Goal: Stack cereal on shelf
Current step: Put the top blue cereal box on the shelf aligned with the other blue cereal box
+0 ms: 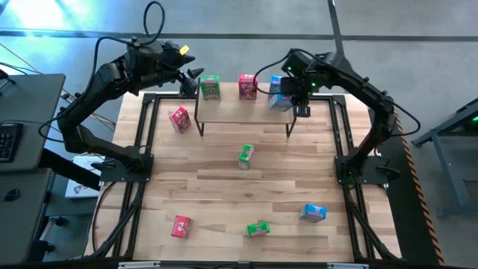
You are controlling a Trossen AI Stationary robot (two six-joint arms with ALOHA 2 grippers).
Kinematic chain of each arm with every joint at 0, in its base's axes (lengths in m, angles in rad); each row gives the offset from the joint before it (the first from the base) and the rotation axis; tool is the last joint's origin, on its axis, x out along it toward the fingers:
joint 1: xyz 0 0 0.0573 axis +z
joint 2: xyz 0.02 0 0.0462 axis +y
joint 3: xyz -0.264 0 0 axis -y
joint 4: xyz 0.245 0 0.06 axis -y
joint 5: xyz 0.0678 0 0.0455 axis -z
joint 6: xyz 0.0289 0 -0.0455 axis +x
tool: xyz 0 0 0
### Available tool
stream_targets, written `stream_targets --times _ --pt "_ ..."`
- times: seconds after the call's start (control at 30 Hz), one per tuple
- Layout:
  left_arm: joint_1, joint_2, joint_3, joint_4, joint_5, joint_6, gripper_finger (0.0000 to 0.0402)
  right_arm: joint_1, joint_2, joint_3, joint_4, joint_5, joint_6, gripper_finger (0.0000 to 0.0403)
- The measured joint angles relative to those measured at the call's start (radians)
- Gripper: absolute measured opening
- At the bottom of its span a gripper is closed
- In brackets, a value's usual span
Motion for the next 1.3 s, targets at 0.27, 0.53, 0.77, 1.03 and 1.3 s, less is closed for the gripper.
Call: stream_targets --times 0.27,0.53,0.77,1.03,1.3 --pt "0.000 0.000 0.000 0.001 0.000 0.000 0.0223 0.000 0.047 0.000 0.001 0.017 0.000 0.0126" --pt "0.000 0.000 0.000 0.001 0.000 -0.001 0.0223 0.000 0.052 0.000 0.003 0.043 0.001 0.0126" --pt "0.000 0.000 0.000 0.001 0.000 -0.001 0.0223 0.000 0.052 0.000 0.031 0.040 -0.018 0.0126" --pt "0.000 0.000 0.000 0.001 0.000 -0.001 0.0223 0.000 0.052 0.000 0.023 0.030 -0.032 0.0126" --pt "0.000 0.000 0.000 0.001 0.000 -0.001 0.0223 -0.002 0.052 0.000 0.018 0.024 -0.032 0.0126"
